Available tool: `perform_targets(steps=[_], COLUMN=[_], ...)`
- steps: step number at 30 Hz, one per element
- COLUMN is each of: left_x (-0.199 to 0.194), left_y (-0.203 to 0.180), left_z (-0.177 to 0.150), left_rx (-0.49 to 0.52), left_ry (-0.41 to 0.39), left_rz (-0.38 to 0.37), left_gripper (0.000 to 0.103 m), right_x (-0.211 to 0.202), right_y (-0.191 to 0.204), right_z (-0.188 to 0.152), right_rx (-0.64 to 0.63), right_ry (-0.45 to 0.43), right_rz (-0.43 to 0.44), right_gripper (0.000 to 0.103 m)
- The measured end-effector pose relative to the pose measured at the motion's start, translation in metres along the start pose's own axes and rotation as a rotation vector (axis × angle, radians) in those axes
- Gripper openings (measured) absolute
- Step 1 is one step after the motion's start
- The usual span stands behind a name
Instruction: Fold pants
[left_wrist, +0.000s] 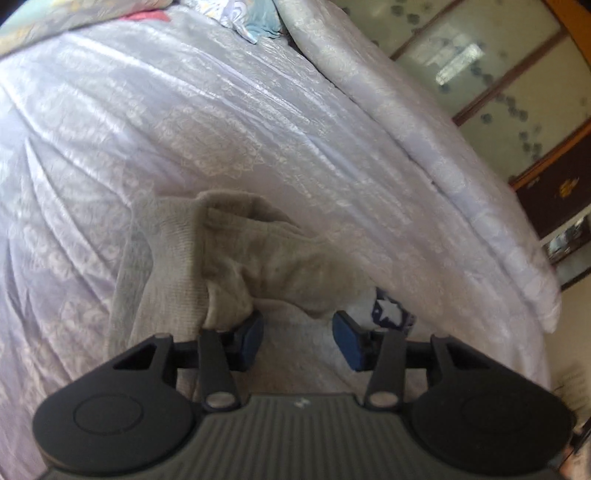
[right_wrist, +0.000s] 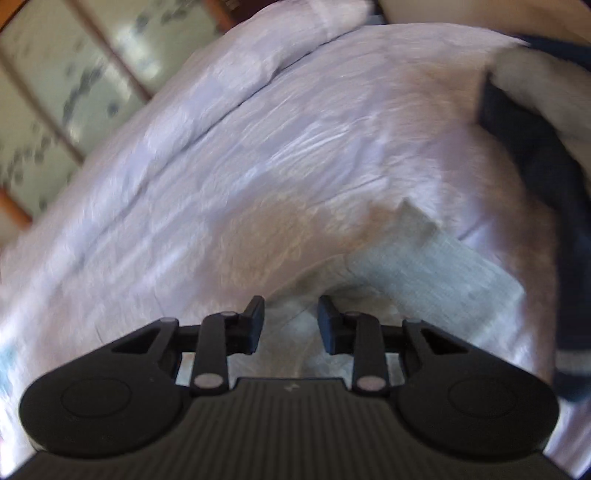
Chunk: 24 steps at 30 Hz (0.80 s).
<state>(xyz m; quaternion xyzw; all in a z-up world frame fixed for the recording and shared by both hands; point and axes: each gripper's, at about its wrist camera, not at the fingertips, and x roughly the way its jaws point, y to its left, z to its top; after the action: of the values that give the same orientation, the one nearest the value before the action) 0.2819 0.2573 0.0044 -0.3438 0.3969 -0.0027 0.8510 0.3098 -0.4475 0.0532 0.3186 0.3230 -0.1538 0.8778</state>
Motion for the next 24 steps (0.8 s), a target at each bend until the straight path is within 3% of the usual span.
perform_targets(steps=[4, 7, 9, 12, 15, 17, 18, 19, 22, 24], left_x=[-0.031, -0.044, -0.042, -0.029, -0.008, 0.003, 0.007, 0.011, 0.021, 0.014], left_y=[-0.018, -0.052, -0.080, -0.119, -0.142, -0.148, -0.150, -0.151, -0.147, -0.144], left_z=[-0.019, -0.043, -0.062, -0.092, -0.117, -0.135, -0.142, -0.150, -0.162, -0.161], left_rx=[0.081, 0.172, 0.263, 0.433, 0.551, 0.631, 0.673, 0.712, 0.777, 0.791], left_ry=[-0.020, 0.025, 0.053, 0.066, 0.099, 0.103, 0.087, 0.076, 0.093, 0.082], left_rz=[-0.053, -0.142, -0.169, -0.136, -0.092, -0.044, -0.011, 0.019, 0.094, 0.089], left_gripper=[0.043, 0.045, 0.048, 0.059, 0.066, 0.086, 0.088, 0.086, 0.031, 0.015], right_x=[-0.049, -0.086, -0.100, -0.108, -0.099, -0.094, -0.090, -0.087, -0.081, -0.070], right_y=[0.031, 0.044, 0.048, 0.045, 0.032, 0.016, 0.011, 0.005, 0.001, 0.001], right_z=[-0.030, -0.069, -0.100, -0.136, -0.154, -0.147, -0.146, -0.145, -0.139, -0.134], right_rx=[-0.171, -0.202, -0.194, -0.127, -0.027, 0.076, 0.118, 0.159, 0.225, 0.276], right_ry=[0.068, 0.176, 0.261, 0.332, 0.364, 0.362, 0.349, 0.335, 0.281, 0.267], right_rz=[0.232, 0.409, 0.475, 0.499, 0.447, 0.402, 0.394, 0.405, 0.393, 0.381], right_gripper=[0.036, 0.038, 0.039, 0.043, 0.046, 0.048, 0.046, 0.046, 0.046, 0.043])
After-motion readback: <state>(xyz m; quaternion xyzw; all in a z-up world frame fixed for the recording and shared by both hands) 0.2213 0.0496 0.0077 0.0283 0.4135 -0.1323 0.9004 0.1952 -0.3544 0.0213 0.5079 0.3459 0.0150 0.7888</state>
